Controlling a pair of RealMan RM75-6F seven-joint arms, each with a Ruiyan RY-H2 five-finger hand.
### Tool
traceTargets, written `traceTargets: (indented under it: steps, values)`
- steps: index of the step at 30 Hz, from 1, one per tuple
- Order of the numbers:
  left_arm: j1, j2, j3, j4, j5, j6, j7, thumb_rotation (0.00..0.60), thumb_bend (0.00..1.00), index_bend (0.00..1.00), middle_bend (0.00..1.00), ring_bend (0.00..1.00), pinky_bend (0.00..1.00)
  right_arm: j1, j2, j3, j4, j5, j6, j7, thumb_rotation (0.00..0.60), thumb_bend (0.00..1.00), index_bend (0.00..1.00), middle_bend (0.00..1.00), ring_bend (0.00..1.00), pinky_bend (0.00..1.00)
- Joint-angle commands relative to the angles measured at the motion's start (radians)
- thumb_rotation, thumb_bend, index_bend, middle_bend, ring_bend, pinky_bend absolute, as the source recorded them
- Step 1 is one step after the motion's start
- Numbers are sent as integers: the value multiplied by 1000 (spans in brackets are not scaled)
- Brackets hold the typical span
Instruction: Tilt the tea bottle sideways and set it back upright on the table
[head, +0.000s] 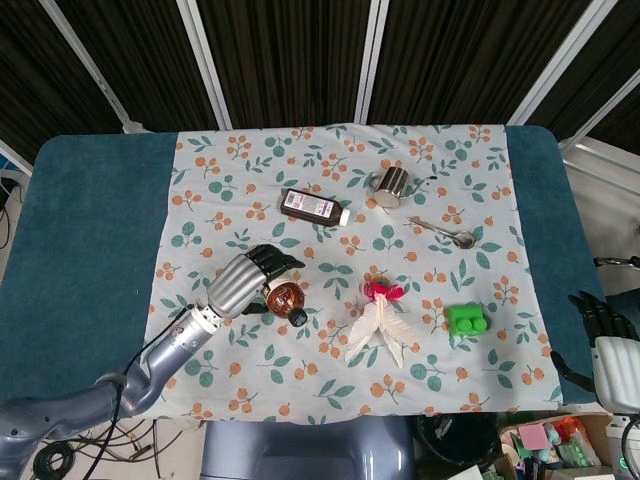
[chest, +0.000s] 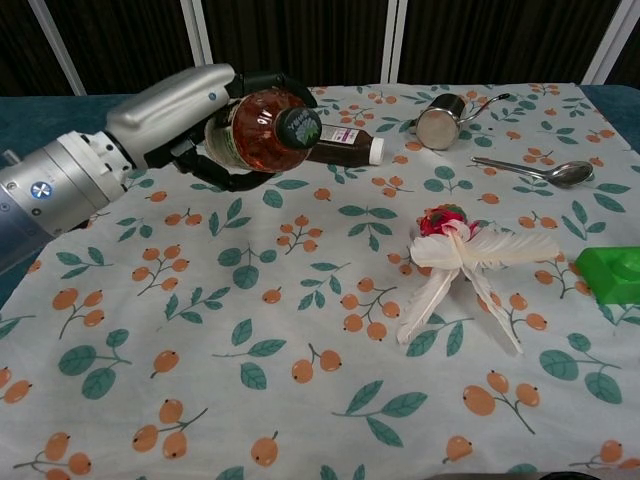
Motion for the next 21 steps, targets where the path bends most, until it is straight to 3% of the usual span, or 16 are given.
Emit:
traceTargets:
  steps: [1, 5, 11, 15, 17, 21]
  values:
    - [-12, 18, -48, 22, 40, 92, 243, 600, 544, 255, 304, 275, 331, 0, 0, 0, -1, 1, 1, -1, 600, 167, 150, 102, 129, 186]
    - [-1, 21, -51, -36, -1, 77, 117, 600, 540, 256, 299, 275, 331, -1, 0, 1, -1, 3, 1, -2, 600, 167, 150, 102, 129, 186]
    - [14, 173, -2, -399, -94, -74, -401, 600, 536, 252, 298, 275, 331, 0, 1, 3, 0, 6, -1, -1, 600, 167, 150, 102, 129, 186]
    - [-20, 333, 9, -629, -112, -178, -811, 600, 535, 249, 298, 273, 331, 0, 1, 3, 0, 7, -2, 1, 600, 167, 150, 101, 128, 186]
    - [-53, 460, 32, -750, -52, -211, -1206, 600, 536, 243, 297, 268, 331, -1, 1, 2, -1, 5, -1, -2, 600, 167, 150, 102, 128, 186]
    - [-112, 556, 114, -685, 165, -105, -1723, 600, 532, 218, 292, 261, 331, -1, 0, 1, -3, 3, 1, -5, 600, 167, 150, 102, 128, 185]
